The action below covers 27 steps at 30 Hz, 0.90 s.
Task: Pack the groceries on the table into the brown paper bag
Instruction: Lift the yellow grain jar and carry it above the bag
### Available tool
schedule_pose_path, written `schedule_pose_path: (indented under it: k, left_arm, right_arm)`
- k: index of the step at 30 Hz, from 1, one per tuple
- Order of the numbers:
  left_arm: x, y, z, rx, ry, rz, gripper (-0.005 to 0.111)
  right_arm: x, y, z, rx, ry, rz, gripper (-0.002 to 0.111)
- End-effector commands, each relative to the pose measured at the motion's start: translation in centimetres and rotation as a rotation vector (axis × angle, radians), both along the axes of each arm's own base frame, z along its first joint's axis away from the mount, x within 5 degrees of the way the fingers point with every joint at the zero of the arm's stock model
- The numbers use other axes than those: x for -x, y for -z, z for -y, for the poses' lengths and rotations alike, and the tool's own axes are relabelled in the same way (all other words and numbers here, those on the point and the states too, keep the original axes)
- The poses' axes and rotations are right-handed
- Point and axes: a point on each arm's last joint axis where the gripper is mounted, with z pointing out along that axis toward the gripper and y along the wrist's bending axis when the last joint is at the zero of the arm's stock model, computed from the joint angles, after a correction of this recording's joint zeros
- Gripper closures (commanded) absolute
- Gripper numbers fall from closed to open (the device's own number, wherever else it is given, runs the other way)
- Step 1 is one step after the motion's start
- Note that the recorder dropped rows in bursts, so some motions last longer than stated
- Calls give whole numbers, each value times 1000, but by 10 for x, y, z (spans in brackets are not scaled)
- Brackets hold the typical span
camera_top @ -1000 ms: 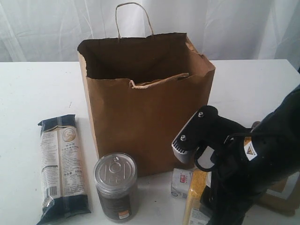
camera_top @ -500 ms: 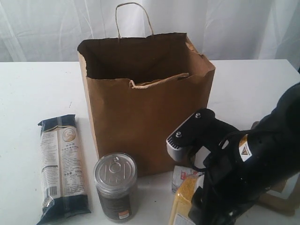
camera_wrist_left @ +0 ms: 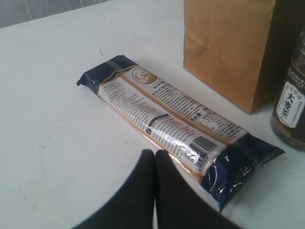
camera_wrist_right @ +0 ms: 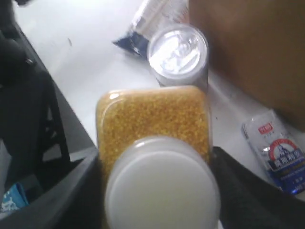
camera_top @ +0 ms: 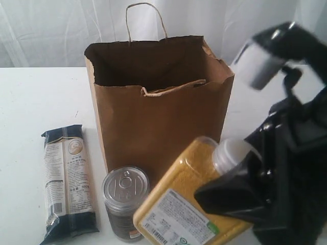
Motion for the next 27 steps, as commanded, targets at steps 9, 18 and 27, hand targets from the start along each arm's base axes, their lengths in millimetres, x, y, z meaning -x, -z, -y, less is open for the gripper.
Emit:
schedule_pose_path:
  k: [9, 18, 27]
  left_arm:
    - [0, 1, 0, 15, -5, 1, 107]
    - [0, 1, 0, 15, -5, 1, 107]
    - [0, 1, 0, 15, -5, 1, 107]
  right_arm:
    - [13, -119, 10, -330, -3, 314, 108]
    - [-19, -153, -14, -343, -7, 467, 108]
    - [-58, -162, -43, -303, -4, 571, 108]
